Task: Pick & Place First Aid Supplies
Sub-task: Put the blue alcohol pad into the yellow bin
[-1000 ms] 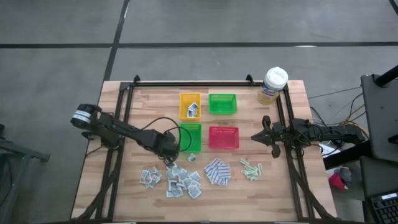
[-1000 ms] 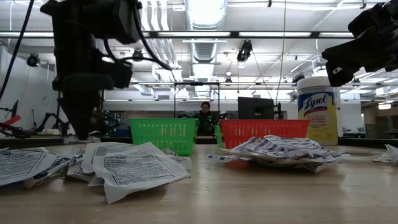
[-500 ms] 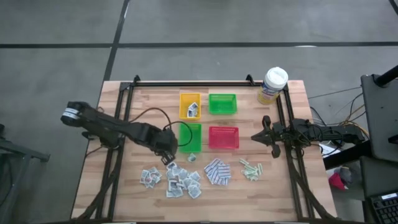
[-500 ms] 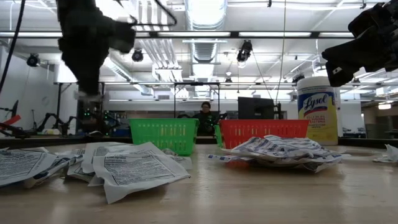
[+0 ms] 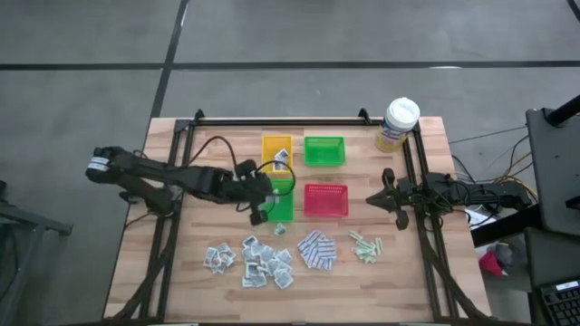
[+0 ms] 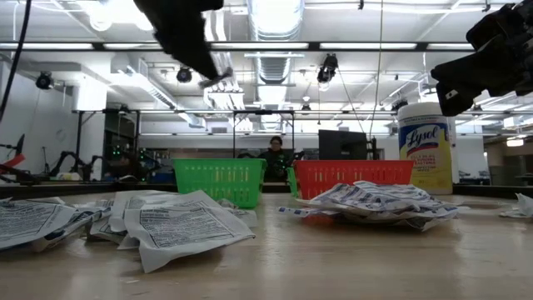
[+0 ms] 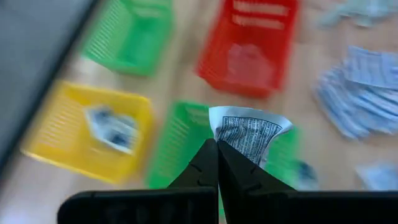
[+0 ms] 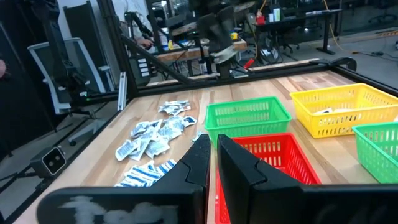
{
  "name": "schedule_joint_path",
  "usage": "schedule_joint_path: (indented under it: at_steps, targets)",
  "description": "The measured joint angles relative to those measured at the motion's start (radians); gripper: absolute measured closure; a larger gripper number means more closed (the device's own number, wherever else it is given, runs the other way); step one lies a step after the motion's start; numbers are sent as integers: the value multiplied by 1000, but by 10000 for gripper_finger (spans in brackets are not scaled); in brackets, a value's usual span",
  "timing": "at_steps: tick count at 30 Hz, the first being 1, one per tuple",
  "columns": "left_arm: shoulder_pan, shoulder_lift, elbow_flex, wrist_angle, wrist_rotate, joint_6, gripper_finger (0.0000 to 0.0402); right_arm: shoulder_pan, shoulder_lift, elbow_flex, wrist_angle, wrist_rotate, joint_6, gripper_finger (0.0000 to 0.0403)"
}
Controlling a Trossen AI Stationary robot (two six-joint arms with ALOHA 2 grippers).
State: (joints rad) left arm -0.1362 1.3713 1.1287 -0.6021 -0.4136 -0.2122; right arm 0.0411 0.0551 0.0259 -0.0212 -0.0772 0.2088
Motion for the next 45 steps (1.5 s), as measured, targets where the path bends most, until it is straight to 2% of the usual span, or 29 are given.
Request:
schedule_joint_path:
  at_steps: [5, 8, 10, 16, 25, 35, 45]
  targets:
    - [66, 32, -3, 81, -187, 139, 402, 0, 0, 0, 0, 0, 0, 374]
    - [127, 57, -2, 103, -211, 193, 401, 0, 0, 0, 0, 0, 0, 374]
    - [174, 77, -2, 121, -179, 200, 402, 0, 0, 0, 0, 0, 0, 374]
    - [311, 159, 16, 112, 3, 237, 401, 0, 0, 0, 0, 0, 0, 374]
    - [448, 305, 146, 53, 178, 347, 401, 0, 0, 0, 0, 0, 0, 374]
    - [544, 480, 336, -70, 310, 461, 401, 0, 0, 0, 0, 0, 0, 374]
    - [605, 537, 365, -141, 395, 498, 401, 0, 0, 0, 0, 0, 0, 374]
